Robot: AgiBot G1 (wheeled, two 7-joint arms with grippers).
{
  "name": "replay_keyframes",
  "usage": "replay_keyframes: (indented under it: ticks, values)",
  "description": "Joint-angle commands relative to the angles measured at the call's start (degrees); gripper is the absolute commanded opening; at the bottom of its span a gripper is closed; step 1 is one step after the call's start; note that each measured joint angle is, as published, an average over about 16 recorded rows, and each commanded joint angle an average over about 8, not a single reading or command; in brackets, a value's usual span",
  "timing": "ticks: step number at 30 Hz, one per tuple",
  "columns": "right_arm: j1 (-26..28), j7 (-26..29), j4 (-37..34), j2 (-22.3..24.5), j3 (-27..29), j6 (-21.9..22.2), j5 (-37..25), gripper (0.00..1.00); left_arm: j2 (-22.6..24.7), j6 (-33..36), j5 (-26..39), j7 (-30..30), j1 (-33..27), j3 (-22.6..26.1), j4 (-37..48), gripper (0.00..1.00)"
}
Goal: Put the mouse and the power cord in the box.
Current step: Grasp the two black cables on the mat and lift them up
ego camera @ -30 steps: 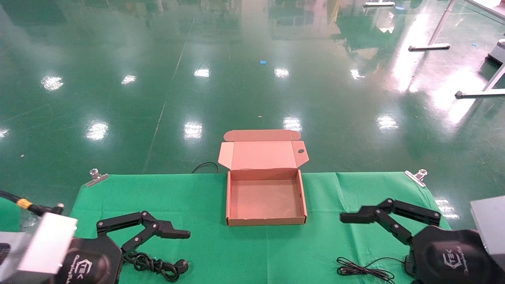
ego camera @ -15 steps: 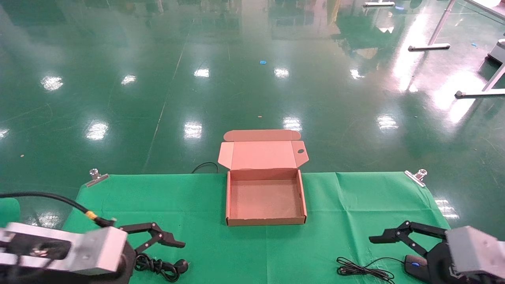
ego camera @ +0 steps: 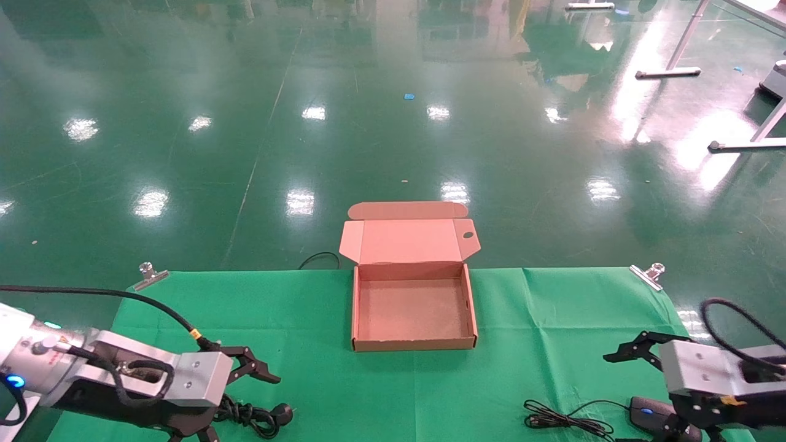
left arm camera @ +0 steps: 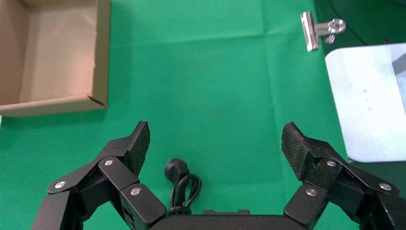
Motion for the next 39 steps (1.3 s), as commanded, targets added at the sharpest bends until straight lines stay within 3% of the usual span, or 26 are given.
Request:
replay_keyframes:
  ticks: [1, 7, 18, 26, 39]
  values:
    - [1.7, -2.3, -3.4, -1.8, -1.1, 1.0, -2.6, 1.00, 1.4, 0.0, 1.0, 2.2, -1.1, 1.4, 3.4, 1.00]
    - [4.5, -8.0, -10.4, -6.7, -4.1, 3.8, -8.4, 1.00, 5.6, -2.8, 4.3, 8.1, -2.7, 3.7, 13.8, 1.00]
    - [6.7, -15.5, -20.7, -14.9, -8.4, 12.6, -16.3, 1.00, 12.0, -17.5, 11.6, 16.0, -4.3, 7.2, 25.1, 1.00]
    - [6.3, -18.2, -26.5, -19.1, -9.2, 16.0, -17.6, 1.00, 14.8, -22.8, 14.0, 18.3, -4.0, 8.5, 30.0, 1.00]
    - [4.1, -20.9, -31.6, -21.3, -9.0, 17.8, -17.3, 1.00, 16.5, -25.8, 12.8, 18.8, -1.9, 7.6, 34.3, 1.00]
